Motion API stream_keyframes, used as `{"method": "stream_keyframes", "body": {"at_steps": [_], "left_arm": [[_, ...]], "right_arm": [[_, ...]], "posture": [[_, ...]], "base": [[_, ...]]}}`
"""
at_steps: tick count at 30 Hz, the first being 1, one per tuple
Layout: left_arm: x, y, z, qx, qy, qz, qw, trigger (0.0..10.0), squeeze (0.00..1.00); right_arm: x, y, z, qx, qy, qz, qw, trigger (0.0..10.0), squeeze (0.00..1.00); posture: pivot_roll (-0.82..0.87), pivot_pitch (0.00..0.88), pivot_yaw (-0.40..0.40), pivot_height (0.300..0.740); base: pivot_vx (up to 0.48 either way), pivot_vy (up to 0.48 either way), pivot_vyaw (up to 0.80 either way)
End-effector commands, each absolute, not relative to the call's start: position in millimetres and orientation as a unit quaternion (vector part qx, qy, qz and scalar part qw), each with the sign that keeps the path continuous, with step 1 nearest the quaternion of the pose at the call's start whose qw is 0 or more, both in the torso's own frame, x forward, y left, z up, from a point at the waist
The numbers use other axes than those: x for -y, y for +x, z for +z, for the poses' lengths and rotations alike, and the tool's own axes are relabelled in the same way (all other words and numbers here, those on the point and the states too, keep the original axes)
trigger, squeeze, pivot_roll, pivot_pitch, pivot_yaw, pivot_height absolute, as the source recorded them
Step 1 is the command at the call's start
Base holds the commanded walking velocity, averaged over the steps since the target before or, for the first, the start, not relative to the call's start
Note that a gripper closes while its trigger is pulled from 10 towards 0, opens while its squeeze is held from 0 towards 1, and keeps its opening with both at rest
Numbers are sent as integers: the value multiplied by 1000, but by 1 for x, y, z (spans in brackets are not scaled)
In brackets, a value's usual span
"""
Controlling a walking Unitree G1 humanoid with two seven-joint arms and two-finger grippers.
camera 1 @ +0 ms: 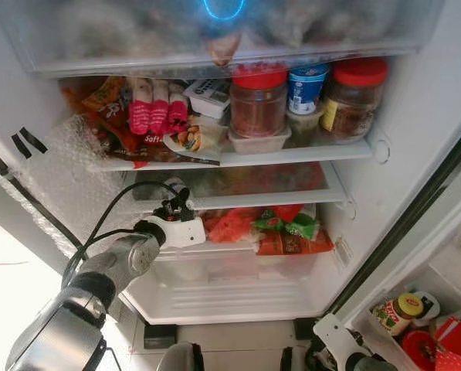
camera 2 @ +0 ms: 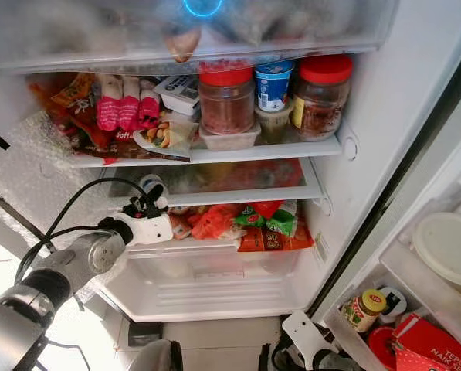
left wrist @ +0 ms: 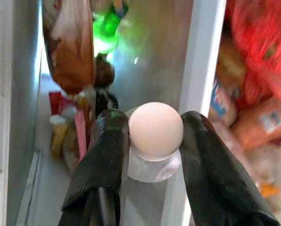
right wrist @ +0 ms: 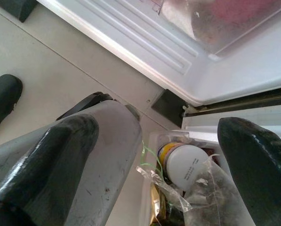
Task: Restocking fridge
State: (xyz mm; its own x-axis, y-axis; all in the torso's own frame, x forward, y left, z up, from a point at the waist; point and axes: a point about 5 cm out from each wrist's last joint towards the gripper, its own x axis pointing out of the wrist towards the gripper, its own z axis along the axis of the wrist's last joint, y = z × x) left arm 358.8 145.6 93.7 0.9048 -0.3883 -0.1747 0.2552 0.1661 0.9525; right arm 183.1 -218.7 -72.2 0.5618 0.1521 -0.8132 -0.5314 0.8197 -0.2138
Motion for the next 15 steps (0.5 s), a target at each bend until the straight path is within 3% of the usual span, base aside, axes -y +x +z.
{"method": "stream_keyframes", "body": {"at_steps": [1, 11, 12, 13, 14, 15], "left_arm": [[-153, 357, 83, 14, 618, -205, 759, 10000, 0], [-141, 369, 96, 16, 608, -173, 775, 10000, 12], [-139, 371, 99, 17, 602, -167, 781, 10000, 839], [-138, 372, 101, 17, 598, -164, 785, 10000, 839], [-137, 373, 102, 18, 595, -162, 787, 10000, 1000], [-136, 374, 103, 19, 592, -161, 790, 10000, 1000]], "right_arm": [[224, 137, -93, -503, -211, 210, 811, 10000, 0], [225, 135, -93, -505, -211, 210, 810, 10000, 0], [225, 135, -93, -505, -211, 210, 810, 10000, 0], [225, 135, -93, -505, -211, 210, 810, 10000, 0], [225, 135, -93, -505, -211, 210, 810, 10000, 0], [225, 135, -93, -505, -211, 209, 810, 10000, 0]], "posture": [[-71, 101, 57, 628], [-79, 111, 52, 628], [-79, 111, 52, 628], [-80, 112, 53, 628], [-82, 112, 54, 628], [-82, 113, 54, 628]], "base": [[0, 0, 0], [0, 0, 0], [0, 0, 0], [0, 0, 0], [0, 0, 0], [0, 0, 0]]}}
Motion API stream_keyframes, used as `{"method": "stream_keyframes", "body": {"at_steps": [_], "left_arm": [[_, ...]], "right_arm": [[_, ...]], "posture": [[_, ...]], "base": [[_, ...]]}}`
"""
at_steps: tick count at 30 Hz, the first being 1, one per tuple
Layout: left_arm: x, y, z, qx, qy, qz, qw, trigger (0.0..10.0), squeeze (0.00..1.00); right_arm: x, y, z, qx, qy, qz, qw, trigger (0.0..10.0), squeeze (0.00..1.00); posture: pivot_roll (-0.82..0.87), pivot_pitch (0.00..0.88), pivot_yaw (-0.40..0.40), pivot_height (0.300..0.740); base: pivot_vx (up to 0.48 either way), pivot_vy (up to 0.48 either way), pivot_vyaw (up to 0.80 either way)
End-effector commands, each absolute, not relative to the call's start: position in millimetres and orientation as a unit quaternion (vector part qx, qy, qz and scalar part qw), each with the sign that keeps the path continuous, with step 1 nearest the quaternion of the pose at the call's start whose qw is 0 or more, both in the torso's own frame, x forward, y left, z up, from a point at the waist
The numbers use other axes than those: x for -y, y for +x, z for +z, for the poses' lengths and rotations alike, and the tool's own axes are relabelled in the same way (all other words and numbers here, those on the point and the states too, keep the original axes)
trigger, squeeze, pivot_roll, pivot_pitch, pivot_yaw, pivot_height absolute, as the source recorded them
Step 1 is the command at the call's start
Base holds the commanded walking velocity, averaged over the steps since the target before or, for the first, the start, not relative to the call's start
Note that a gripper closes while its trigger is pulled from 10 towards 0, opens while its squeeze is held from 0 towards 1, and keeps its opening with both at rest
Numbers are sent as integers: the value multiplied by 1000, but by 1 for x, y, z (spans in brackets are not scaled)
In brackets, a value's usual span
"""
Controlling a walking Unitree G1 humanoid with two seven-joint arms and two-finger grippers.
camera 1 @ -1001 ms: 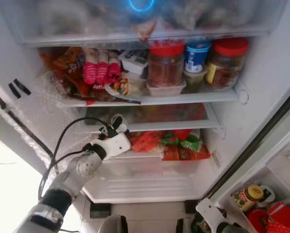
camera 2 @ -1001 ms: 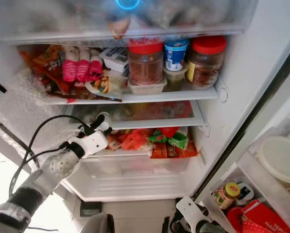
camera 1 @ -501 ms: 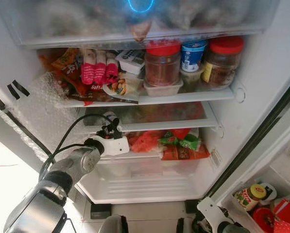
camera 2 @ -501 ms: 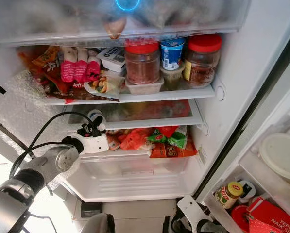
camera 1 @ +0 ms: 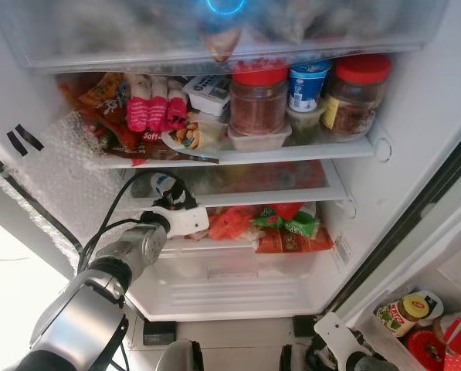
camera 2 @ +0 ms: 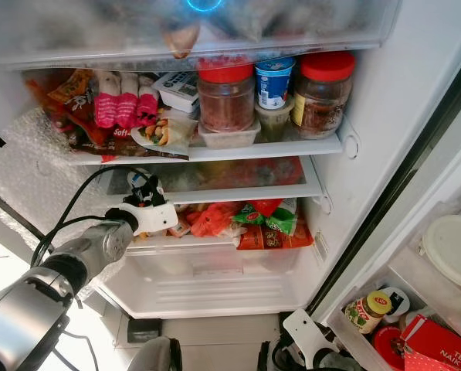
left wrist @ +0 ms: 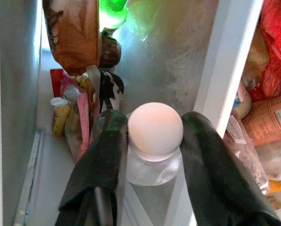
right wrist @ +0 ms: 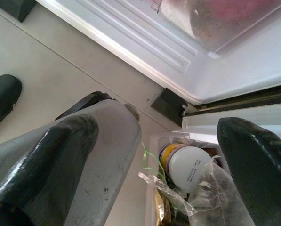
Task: Restocking fridge
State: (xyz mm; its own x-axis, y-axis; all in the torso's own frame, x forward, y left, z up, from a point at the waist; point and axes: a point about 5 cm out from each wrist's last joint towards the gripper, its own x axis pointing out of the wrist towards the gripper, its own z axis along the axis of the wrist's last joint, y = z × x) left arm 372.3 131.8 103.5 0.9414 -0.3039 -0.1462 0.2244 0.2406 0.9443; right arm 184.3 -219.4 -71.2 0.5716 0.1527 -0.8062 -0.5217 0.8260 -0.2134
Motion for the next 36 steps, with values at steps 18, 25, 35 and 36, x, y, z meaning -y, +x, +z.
{"method": "stream_keyframes", "body": {"at_steps": [18, 25, 35, 36], "left_arm": [[-141, 372, 107, 31, 521, -152, 840, 10000, 1000], [-140, 370, 104, 31, 518, -159, 840, 10000, 1000], [-142, 373, 109, 32, 512, -144, 846, 10000, 1000], [-142, 373, 110, 32, 510, -141, 848, 10000, 1000]], "right_arm": [[227, 135, -93, -508, -207, 189, 814, 10000, 0], [227, 134, -94, -512, -208, 189, 811, 10000, 0], [228, 133, -94, -514, -202, 179, 814, 10000, 0], [228, 133, -94, -514, -202, 178, 814, 10000, 0]], "posture": [[-45, 116, 68, 628], [-39, 104, 69, 628], [-40, 86, 64, 628], [-43, 86, 62, 628]], "base": [[0, 0, 0], [0, 0, 0], [0, 0, 0], [0, 0, 0]]}}
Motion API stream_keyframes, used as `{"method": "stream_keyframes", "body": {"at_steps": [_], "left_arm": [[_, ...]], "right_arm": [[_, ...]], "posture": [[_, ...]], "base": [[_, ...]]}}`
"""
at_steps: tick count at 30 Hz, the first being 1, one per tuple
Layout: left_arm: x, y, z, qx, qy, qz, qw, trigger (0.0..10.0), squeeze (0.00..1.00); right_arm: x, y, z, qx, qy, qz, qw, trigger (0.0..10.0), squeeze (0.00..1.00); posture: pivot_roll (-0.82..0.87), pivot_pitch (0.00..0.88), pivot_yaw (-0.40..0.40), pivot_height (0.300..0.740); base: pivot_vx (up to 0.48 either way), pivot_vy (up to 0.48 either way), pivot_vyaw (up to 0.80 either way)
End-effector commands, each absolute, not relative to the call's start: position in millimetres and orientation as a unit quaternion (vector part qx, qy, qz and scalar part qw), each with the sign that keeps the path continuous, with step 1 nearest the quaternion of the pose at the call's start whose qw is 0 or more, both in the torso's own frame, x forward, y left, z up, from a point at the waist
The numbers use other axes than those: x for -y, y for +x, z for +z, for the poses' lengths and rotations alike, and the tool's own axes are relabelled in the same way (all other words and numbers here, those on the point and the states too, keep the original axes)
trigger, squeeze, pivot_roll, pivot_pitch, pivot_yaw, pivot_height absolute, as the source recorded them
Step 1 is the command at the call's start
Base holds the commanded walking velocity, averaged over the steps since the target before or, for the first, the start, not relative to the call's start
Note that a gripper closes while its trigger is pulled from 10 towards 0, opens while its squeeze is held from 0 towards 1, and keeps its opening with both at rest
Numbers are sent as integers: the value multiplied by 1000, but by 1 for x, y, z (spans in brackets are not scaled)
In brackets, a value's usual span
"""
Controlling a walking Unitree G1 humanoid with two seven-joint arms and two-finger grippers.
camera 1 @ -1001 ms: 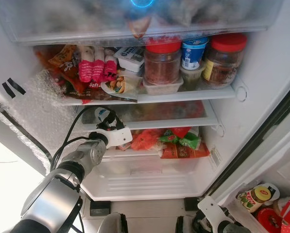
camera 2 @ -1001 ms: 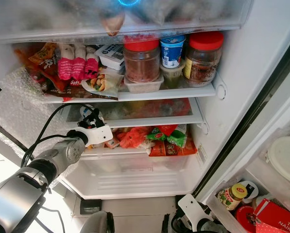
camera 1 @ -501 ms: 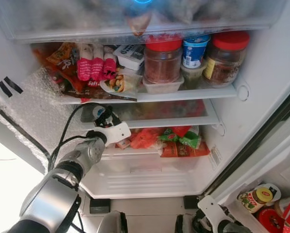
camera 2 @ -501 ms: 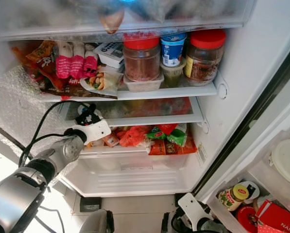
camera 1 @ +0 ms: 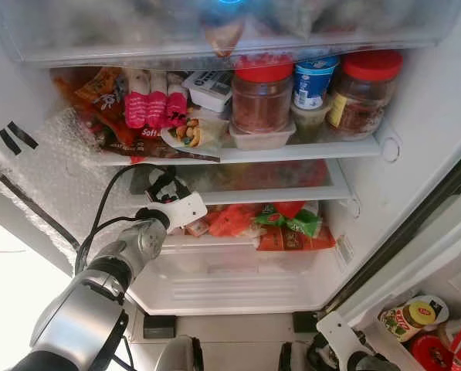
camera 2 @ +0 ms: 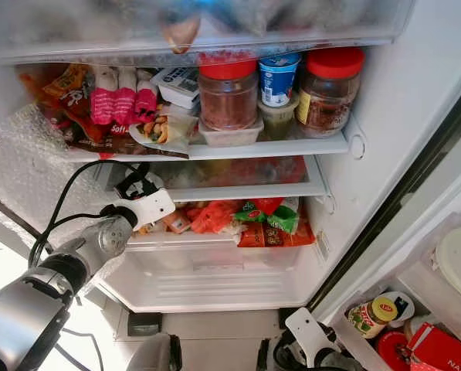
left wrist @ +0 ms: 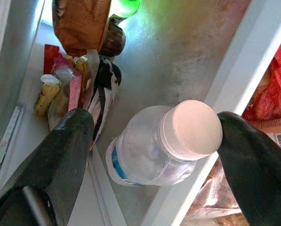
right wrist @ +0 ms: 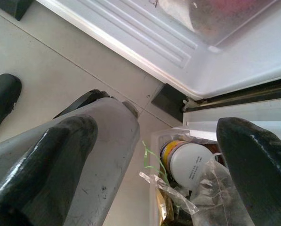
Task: Restocking fridge
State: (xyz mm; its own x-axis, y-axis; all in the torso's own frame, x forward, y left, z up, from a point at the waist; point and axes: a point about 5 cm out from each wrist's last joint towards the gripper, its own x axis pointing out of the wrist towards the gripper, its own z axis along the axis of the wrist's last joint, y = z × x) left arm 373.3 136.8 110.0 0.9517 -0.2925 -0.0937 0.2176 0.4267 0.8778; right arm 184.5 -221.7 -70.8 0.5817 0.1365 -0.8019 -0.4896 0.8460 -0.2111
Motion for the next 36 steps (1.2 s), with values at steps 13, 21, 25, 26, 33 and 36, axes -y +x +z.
{"method": "stream_keyframes", "body": {"at_steps": [13, 21, 25, 26, 33, 36], "left_arm": [[-143, 374, 115, 36, 454, -144, 879, 10000, 0], [-129, 379, 127, 22, 365, -200, 909, 10000, 1000], [-130, 381, 129, -1, 273, -202, 941, 10000, 1000], [-130, 381, 129, -1, 273, -202, 941, 10000, 1000], [-129, 382, 130, -6, 272, -213, 938, 10000, 0], [-123, 380, 134, 14, 266, -248, 931, 10000, 0]], "right_arm": [[229, 134, -94, -514, -204, 179, 814, 10000, 0], [230, 134, -93, -516, -205, 177, 813, 10000, 0], [230, 134, -94, -517, -206, 178, 812, 10000, 0], [230, 134, -94, -517, -206, 178, 812, 10000, 0], [230, 133, -94, -517, -208, 179, 811, 10000, 0], [230, 133, -94, -517, -209, 178, 811, 10000, 0]], "posture": [[-38, 96, 46, 628], [-58, 102, 51, 628], [-55, 106, 49, 628], [-55, 106, 49, 628], [-54, 110, 51, 628], [-52, 111, 50, 628]], "base": [[0, 0, 0], [0, 0, 0], [0, 0, 0], [0, 0, 0], [0, 0, 0], [0, 0, 0]]}}
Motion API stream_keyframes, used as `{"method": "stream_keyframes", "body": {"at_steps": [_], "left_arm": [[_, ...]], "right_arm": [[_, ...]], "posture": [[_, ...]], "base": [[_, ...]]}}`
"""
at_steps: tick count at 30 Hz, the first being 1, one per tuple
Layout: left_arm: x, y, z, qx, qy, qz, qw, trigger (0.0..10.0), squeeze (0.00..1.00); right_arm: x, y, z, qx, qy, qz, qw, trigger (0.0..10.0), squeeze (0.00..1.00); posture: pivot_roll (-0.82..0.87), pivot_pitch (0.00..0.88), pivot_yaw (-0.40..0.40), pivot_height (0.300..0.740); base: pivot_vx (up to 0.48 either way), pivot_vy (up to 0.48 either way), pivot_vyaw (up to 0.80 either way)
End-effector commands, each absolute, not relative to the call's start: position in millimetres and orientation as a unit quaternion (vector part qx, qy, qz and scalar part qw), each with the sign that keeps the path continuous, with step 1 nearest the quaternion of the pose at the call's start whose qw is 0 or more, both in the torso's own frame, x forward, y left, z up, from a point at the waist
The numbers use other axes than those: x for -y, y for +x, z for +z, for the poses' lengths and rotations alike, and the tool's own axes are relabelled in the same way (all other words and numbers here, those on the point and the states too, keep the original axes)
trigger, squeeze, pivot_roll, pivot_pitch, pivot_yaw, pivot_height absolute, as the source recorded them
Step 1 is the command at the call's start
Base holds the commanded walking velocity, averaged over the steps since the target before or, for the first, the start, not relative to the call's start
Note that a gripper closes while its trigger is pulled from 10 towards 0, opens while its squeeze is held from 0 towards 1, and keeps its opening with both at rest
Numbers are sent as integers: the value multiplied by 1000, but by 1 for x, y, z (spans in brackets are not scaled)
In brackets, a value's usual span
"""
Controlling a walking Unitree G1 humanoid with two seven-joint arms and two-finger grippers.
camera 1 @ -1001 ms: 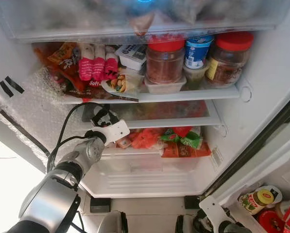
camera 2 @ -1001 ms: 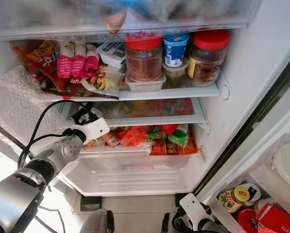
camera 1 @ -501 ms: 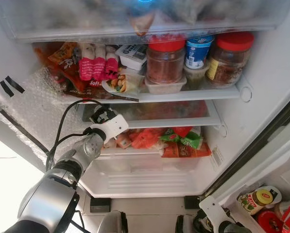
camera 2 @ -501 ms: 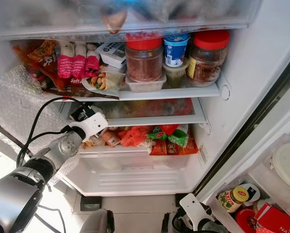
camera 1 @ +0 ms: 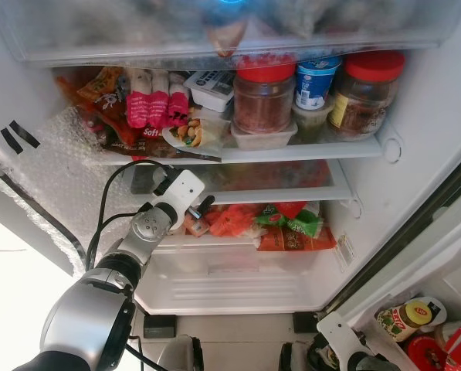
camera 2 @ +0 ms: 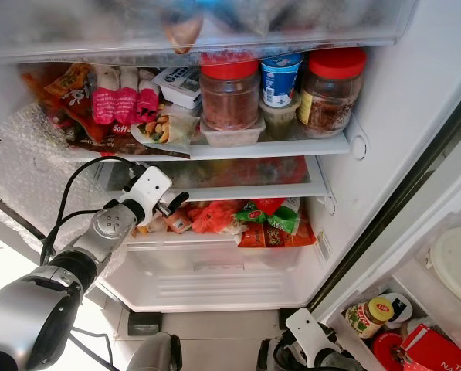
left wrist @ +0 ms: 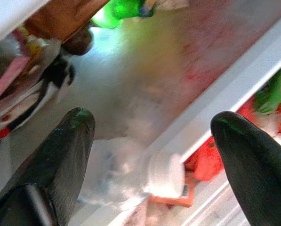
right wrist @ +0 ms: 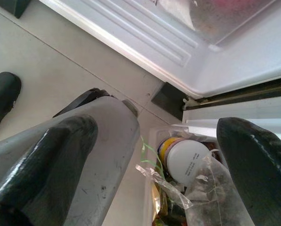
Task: Restocking fridge
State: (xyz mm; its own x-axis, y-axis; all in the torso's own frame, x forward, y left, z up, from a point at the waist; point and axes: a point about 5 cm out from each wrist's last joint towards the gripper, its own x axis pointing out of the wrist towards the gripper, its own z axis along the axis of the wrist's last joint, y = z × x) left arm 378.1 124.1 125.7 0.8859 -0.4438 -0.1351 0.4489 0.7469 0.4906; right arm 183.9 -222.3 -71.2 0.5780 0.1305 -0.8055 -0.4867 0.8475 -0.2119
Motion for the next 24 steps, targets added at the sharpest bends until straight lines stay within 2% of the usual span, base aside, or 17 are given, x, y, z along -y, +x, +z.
{"method": "stream_keyframes", "body": {"at_steps": [1, 7, 9, 12, 15, 24], "left_arm": [[-119, 378, 135, 23, 260, -270, 927, 10000, 0], [-111, 369, 135, 64, 304, -321, 895, 10000, 0], [-112, 364, 135, 72, 280, -349, 892, 10000, 0], [-118, 358, 127, 36, 252, -380, 889, 10000, 0], [-133, 345, 108, -22, 243, -420, 874, 10000, 0], [-152, 332, 92, -78, 244, -423, 869, 10000, 0]], "right_arm": [[230, 133, -94, -517, -211, 177, 810, 10000, 0], [230, 133, -94, -518, -209, 177, 810, 10000, 0], [230, 133, -94, -517, -208, 176, 811, 10000, 0], [230, 133, -94, -517, -208, 177, 811, 10000, 0], [229, 133, -94, -517, -209, 179, 810, 10000, 0], [229, 134, -94, -517, -211, 179, 810, 10000, 0]], "posture": [[-52, 111, 50, 628], [-54, 111, 54, 628], [-49, 112, 55, 628], [-40, 112, 54, 628], [-37, 111, 58, 628], [-28, 111, 58, 628]], "base": [[0, 0, 0], [0, 0, 0], [0, 0, 0], [0, 0, 0], [0, 0, 0], [0, 0, 0]]}}
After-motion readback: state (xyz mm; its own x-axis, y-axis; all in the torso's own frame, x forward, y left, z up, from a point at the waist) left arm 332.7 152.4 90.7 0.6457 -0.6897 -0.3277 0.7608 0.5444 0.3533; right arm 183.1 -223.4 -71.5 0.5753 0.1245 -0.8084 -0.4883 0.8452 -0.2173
